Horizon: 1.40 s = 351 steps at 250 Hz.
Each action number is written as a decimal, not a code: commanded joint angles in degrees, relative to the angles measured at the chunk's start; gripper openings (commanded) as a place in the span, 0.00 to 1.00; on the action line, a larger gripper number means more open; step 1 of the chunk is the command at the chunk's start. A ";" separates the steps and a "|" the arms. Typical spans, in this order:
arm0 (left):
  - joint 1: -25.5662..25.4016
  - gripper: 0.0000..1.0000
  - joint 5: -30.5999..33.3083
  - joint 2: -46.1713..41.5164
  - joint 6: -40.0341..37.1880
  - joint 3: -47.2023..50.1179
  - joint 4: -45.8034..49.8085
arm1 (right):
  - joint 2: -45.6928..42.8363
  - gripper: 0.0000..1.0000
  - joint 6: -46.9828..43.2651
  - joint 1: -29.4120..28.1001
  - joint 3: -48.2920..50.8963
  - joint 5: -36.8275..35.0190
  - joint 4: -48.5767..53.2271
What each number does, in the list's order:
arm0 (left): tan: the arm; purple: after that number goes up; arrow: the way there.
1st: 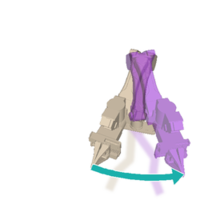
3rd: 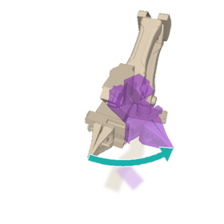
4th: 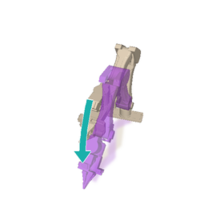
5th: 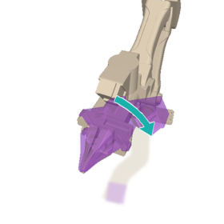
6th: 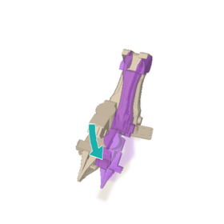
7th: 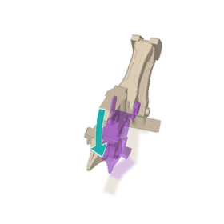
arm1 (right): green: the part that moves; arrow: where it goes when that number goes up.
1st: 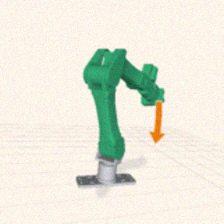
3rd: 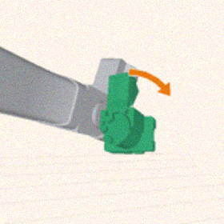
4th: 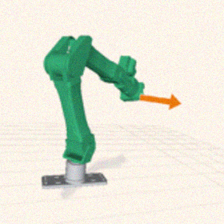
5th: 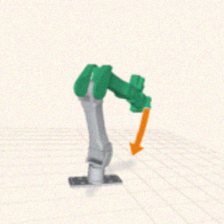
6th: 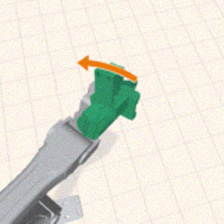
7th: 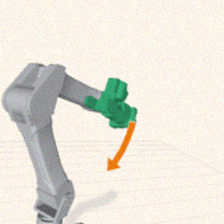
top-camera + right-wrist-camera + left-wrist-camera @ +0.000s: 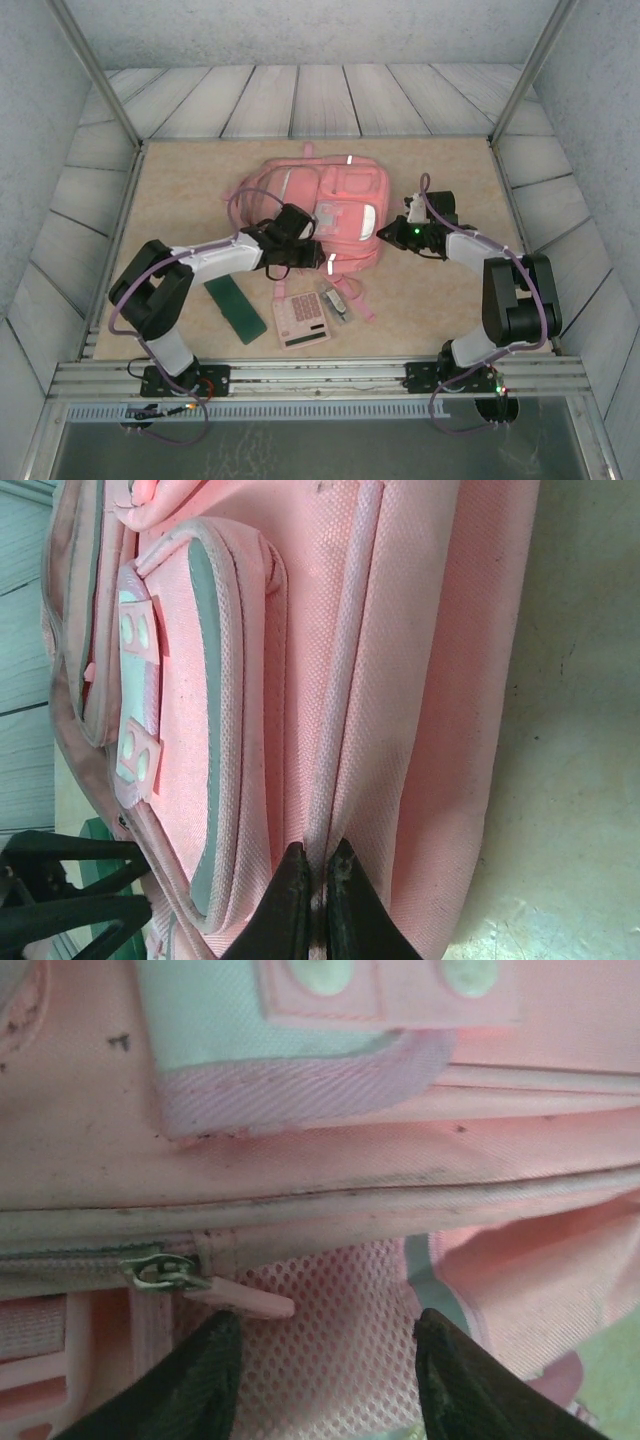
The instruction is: Pack the student bag
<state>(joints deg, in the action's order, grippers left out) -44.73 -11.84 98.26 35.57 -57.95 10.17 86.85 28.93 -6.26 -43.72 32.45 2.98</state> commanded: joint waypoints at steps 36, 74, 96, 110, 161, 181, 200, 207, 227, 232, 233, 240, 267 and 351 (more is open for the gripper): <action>-0.42 0.43 7.27 2.42 2.67 -1.19 2.05 | -3.51 0.00 -0.40 -0.44 0.13 4.83 -0.88; -0.44 0.42 8.87 2.48 3.11 -0.76 1.21 | -3.54 0.00 -0.48 -0.48 0.36 5.21 -1.09; -0.43 0.34 8.98 3.02 3.32 -1.45 0.72 | -3.62 0.00 -0.28 -0.47 0.74 4.93 -1.53; -0.40 0.31 9.02 3.54 3.42 -2.06 0.73 | -3.69 0.00 -0.33 -0.49 0.81 5.05 -1.57; -0.35 0.23 9.37 4.09 3.54 -3.22 1.12 | -4.06 0.00 -1.15 -0.42 1.01 4.38 -1.05; -0.33 0.21 9.90 3.76 3.39 -3.21 1.67 | -4.07 0.00 -1.28 -0.42 1.03 4.27 -1.14; -0.35 0.19 10.35 3.39 3.38 -3.15 2.36 | -4.01 0.00 -1.08 -0.48 1.27 4.08 -1.47; -0.35 0.18 10.63 3.27 3.43 -3.14 2.60 | -3.96 0.00 -1.02 -0.44 1.27 4.07 -1.61; -0.33 0.16 11.13 2.92 3.36 -3.22 3.33 | -3.95 0.00 -0.91 -0.50 1.27 4.24 -1.97; -0.22 0.16 11.28 2.92 3.27 -3.22 3.49 | -3.84 0.00 -0.91 -0.49 1.35 4.28 -2.02; -0.20 0.15 11.25 2.95 3.23 -3.22 3.51 | -3.86 0.00 -0.95 -0.45 1.36 4.28 -1.97; -0.24 0.14 11.31 2.82 3.19 -3.22 3.67 | -3.88 0.00 -0.98 -0.50 1.36 4.26 -1.97; -0.21 0.09 11.31 2.83 3.25 -3.38 3.89 | -3.77 0.00 -1.11 -0.45 1.40 4.20 -2.05; -0.11 0.17 10.92 3.35 2.96 -3.61 4.37 | -3.98 0.00 -1.09 -0.49 1.54 3.61 -2.28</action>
<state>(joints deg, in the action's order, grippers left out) -45.12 -2.90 101.54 38.98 -60.40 13.26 84.84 29.12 -6.31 -42.57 33.50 1.85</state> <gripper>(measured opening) 0.159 0.071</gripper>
